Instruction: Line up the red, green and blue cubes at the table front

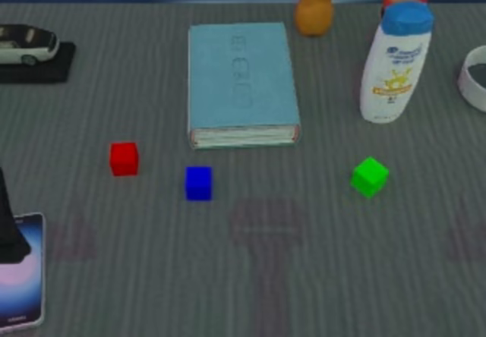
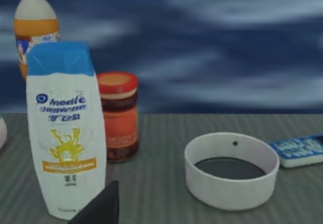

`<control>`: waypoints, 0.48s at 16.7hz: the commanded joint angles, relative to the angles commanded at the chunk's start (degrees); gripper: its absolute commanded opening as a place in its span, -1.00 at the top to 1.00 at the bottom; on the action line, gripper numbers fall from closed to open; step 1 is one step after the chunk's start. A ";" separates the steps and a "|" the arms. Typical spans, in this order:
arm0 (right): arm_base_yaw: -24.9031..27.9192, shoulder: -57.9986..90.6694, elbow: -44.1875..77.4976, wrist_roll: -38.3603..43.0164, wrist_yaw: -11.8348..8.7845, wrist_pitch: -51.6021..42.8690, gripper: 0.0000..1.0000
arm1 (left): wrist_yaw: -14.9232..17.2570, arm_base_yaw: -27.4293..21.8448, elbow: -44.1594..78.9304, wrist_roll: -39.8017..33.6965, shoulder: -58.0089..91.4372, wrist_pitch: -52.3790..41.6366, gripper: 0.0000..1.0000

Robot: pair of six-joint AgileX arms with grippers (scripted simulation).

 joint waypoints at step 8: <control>0.00 0.00 0.00 0.00 0.00 0.00 -1.00 | 0.27 -2.04 12.21 -2.28 12.39 -8.05 -1.00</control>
